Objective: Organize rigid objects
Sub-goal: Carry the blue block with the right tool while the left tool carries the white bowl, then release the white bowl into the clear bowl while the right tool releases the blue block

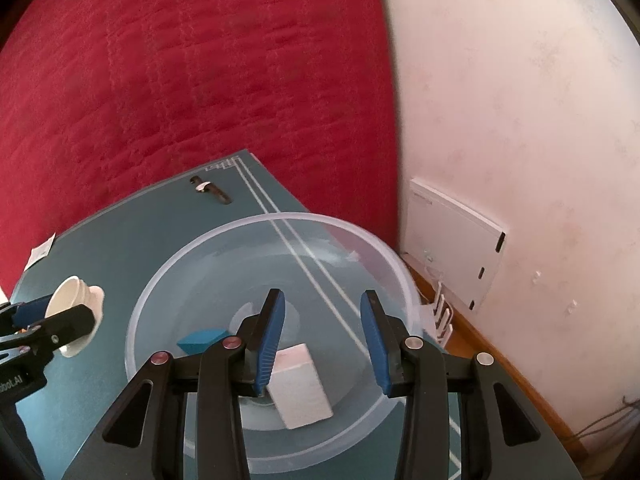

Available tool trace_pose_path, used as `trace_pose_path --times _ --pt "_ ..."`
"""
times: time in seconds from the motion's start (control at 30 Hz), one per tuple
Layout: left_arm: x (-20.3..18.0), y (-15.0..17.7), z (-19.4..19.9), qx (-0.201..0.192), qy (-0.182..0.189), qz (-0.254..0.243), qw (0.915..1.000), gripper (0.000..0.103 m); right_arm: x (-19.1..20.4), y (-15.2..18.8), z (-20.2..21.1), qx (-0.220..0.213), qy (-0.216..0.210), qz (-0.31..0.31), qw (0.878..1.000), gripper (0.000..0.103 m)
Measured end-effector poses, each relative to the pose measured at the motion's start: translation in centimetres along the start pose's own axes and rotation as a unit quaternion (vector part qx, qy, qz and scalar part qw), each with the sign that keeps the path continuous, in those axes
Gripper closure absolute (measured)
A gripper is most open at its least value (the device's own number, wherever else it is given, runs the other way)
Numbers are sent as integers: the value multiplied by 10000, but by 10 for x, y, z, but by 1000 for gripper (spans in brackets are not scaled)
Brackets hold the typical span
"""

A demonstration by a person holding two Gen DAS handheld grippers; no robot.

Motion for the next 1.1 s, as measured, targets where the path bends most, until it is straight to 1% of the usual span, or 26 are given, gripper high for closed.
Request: trace_pose_path --times 0.1,0.3,0.37,0.4,0.43,0.47,0.53,0.83,0.93,1.0,1.03,1.1 --pt "-7 -5 -7 -20 105 -60 9999 48 -7 -1 -3 12 60 -90 9999 62" --pt "-12 -13 -22 63 411 115 9991 48 -14 0 -5 57 66 -152 9998 62" --pt "-15 -15 -26 49 470 145 9988 46 -14 0 -5 59 60 -156 9998 62" --pt "-16 -16 -28 56 492 170 9986 41 -14 0 -5 58 61 -152 9998 62" --pt "-17 -16 -29 53 493 211 9985 25 -14 0 -5 59 63 -153 9998 62" --pt "-17 -16 -29 19 471 247 9986 16 -14 0 -5 58 65 -157 9998 62" --pt "-15 -15 -27 -64 390 276 9988 16 -13 1 -5 55 70 -157 9998 62" --pt "10 2 -16 -27 -85 473 9988 16 -5 5 -3 35 51 -56 10000 61" --pt "18 5 -16 -15 -234 504 9985 10 -1 6 -1 14 41 -15 10000 61" --pt "22 6 -16 -33 -368 473 9982 5 2 7 1 3 21 15 10000 58" --pt "23 7 -14 -48 -453 445 9980 2 3 7 2 -3 2 26 10000 54" --pt "26 9 -12 -72 -577 400 9975 1 6 9 4 -20 -19 55 10000 52"
Point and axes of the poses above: each gripper's, at about its wrist camera, not at the fingertips, and z roughly against the way its jaws point, x to its left, y to its underside, the point moved 5 cm from there along -z, roughly the way its jaws point, and after that the axes turned 12 degrees about y, right-handed, at the moved point
